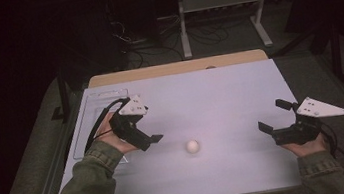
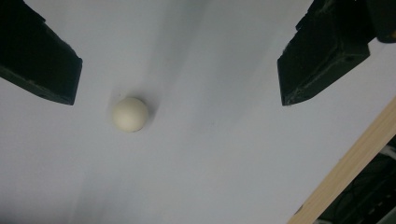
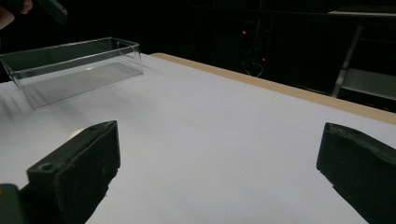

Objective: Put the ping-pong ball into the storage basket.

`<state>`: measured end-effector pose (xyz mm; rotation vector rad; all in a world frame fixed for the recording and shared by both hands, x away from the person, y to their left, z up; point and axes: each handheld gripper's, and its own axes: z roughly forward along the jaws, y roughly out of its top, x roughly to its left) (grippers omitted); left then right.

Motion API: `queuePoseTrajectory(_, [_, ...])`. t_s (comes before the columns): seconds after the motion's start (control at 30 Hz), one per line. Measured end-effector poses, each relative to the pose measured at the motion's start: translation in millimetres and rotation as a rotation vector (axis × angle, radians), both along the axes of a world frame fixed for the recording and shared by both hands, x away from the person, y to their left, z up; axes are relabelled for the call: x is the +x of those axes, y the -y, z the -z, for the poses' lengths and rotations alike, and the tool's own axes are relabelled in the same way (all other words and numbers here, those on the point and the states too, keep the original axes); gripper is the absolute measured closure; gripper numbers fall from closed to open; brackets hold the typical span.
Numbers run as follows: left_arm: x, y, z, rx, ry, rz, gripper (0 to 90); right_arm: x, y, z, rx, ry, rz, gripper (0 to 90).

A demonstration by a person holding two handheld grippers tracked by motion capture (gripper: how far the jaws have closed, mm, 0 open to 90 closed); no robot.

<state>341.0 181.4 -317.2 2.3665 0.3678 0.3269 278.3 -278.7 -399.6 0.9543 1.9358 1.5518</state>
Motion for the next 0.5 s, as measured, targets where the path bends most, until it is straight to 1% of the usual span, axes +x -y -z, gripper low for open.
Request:
queuePoseTrajectory(0.3, [2.3, 9.2, 2.2, 0.018, -0.010, 0.018, 0.0, -0.1, 0.0, 0.1, -0.001, -0.001, 0.000, 0.0])
queuePoseTrajectory(0.4, [4.9, 14.0, 5.1, 0.037, -0.031, 0.029, 0.0, 0.0, -0.4, 0.2, -0.003, -0.002, -0.003, 0.0])
queuePoseTrajectory(0.5, [5.5, 17.7, 4.9, 0.047, -0.038, 0.043, 0.0, -0.2, -0.2, 0.1, -0.002, -0.001, -0.001, 0.0])
